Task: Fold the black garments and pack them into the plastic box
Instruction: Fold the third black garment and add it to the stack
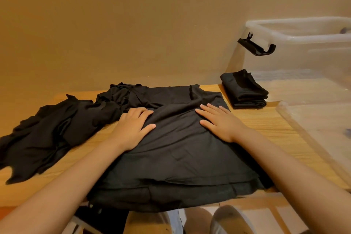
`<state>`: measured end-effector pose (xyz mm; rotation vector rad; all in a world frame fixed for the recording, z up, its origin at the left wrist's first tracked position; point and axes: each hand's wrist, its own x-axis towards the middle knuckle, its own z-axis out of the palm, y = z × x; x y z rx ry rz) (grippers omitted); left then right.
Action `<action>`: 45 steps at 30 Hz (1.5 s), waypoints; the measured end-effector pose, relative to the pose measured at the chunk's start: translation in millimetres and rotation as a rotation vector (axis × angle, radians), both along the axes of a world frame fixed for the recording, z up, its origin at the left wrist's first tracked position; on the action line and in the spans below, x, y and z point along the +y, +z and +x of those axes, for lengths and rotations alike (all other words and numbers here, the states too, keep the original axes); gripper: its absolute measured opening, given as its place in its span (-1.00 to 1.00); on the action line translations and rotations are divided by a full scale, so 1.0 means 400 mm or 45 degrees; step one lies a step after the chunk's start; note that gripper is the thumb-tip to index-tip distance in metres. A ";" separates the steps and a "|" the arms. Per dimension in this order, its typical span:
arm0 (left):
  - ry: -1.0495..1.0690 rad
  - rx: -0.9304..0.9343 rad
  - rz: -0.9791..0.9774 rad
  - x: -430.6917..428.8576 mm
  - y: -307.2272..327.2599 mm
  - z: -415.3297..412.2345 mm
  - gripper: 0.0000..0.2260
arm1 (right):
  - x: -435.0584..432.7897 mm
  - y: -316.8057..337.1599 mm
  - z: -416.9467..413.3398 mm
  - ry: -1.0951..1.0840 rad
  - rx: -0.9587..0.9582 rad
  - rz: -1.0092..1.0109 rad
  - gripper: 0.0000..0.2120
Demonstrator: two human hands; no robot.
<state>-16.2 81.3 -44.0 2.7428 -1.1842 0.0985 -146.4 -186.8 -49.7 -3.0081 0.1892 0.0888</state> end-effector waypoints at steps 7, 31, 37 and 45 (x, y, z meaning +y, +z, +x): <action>-0.047 0.304 0.043 0.083 0.023 -0.161 -0.39 | 0.089 0.037 -0.140 0.159 -0.046 0.188 -0.49; 0.200 0.497 -0.556 0.322 0.023 -0.216 -0.78 | 0.100 0.015 -0.295 -0.029 -0.295 0.358 -0.38; 0.285 0.336 -0.550 0.326 0.026 -0.234 -0.80 | 0.071 0.005 -0.345 -0.121 -0.392 0.417 -0.59; 0.279 0.431 -0.531 0.339 0.033 -0.254 -0.74 | 0.018 -0.013 -0.436 -0.304 -0.580 0.497 -0.70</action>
